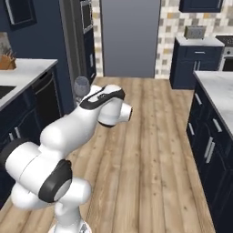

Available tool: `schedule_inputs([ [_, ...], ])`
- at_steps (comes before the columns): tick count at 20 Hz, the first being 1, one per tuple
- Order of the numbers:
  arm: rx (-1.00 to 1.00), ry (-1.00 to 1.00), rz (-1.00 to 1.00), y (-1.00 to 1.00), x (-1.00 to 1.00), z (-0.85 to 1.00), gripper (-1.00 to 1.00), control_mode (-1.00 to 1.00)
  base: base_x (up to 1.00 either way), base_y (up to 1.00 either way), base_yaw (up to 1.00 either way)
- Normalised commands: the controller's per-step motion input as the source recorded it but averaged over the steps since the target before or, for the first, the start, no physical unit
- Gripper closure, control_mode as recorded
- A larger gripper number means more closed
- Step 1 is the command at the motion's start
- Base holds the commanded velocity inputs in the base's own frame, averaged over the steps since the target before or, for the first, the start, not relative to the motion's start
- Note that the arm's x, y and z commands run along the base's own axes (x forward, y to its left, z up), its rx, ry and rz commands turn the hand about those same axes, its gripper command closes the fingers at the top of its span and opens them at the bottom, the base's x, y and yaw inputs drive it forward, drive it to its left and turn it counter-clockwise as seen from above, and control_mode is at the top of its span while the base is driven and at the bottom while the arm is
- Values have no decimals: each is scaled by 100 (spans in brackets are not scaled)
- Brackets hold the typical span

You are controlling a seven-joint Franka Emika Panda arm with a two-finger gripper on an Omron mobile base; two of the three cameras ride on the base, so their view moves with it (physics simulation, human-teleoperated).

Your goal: Retrieve the wine glasses from the counter and place one next to each plate.

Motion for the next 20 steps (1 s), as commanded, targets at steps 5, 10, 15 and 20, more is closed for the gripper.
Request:
schedule_inputs([
  [5,0,0,0,0,0,0,100,100,-100,-33,8],
  [10,0,0,0,0,0,0,100,100,-100,-30,19],
  [15,0,0,0,0,0,0,100,100,-100,-23,14],
  [20,0,0,0,0,0,0,100,100,-100,-14,5],
])
